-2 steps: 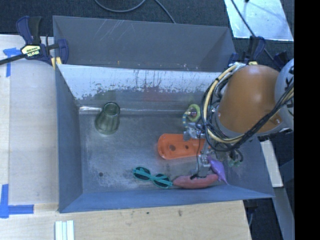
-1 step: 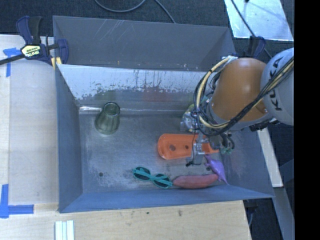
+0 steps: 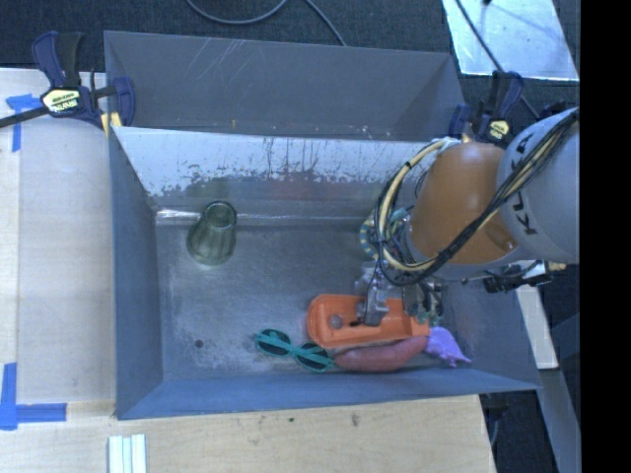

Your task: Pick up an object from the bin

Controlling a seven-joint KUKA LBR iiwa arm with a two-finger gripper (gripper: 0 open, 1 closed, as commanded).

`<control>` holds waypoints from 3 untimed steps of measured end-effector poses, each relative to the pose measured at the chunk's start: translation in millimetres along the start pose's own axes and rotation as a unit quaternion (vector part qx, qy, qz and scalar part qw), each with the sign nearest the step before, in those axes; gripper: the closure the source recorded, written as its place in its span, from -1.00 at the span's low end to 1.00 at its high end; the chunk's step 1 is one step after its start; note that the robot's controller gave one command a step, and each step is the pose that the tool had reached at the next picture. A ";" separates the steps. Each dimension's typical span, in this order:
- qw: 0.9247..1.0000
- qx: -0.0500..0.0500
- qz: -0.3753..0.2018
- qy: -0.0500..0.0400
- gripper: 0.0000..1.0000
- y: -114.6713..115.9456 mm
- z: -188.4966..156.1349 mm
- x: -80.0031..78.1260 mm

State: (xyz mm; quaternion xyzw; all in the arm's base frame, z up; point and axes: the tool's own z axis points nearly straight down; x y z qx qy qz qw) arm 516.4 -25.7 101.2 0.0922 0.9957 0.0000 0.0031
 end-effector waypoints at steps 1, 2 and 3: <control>1.000 0.000 0.000 0.000 1.00 0.0 0.0 0.0; 1.000 0.000 -0.009 0.003 1.00 -3.3 -51.0 -0.5; 1.000 0.000 0.003 0.001 1.00 -9.6 -120.2 -6.0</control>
Offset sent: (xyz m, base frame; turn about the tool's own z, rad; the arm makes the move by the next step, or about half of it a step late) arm 0.0031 -0.0100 0.1505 -0.0505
